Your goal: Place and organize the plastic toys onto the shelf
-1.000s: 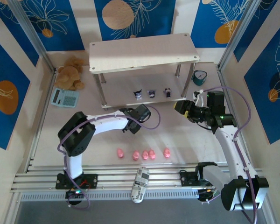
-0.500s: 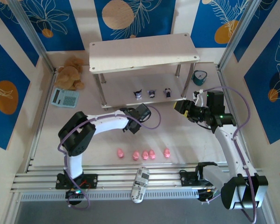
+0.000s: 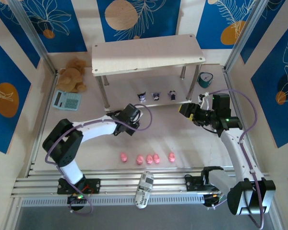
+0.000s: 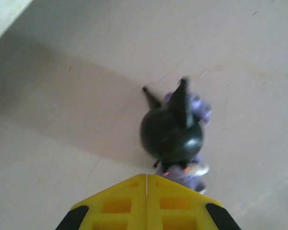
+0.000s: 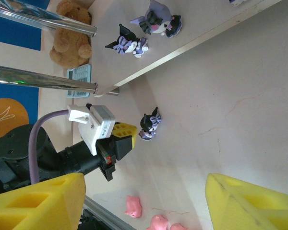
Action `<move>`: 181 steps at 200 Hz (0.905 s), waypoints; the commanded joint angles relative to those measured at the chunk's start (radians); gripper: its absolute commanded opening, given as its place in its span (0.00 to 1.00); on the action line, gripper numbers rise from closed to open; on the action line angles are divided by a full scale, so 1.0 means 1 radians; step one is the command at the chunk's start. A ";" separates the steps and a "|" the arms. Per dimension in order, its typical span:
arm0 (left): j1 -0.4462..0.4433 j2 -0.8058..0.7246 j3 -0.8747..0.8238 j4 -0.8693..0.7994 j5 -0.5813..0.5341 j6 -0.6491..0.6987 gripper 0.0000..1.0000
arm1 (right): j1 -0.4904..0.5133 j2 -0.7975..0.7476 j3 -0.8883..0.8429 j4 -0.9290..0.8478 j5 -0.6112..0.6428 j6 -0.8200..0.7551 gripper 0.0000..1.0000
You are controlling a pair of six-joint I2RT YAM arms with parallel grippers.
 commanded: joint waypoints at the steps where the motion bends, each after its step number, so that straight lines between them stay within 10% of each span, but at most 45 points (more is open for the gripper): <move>1: 0.015 -0.089 -0.066 0.097 0.059 -0.022 0.00 | 0.004 0.000 -0.002 0.000 -0.017 0.016 0.67; 39: 0.037 -0.112 -0.031 0.030 0.058 -0.023 0.00 | 0.010 0.003 0.006 -0.001 -0.013 0.016 0.67; 60: 0.029 -0.075 0.052 -0.062 0.068 0.003 0.24 | 0.012 0.004 0.005 0.004 -0.010 0.019 0.68; 96: 0.007 0.004 0.165 -0.171 0.083 0.034 0.31 | 0.013 0.007 0.008 0.000 -0.011 0.016 0.67; 131: 0.000 0.101 0.261 -0.282 0.093 0.035 0.59 | 0.010 0.006 0.020 -0.010 -0.006 0.007 0.68; 181: -0.017 0.151 0.299 -0.315 0.051 0.041 0.60 | 0.006 0.007 0.015 -0.007 -0.011 0.005 0.68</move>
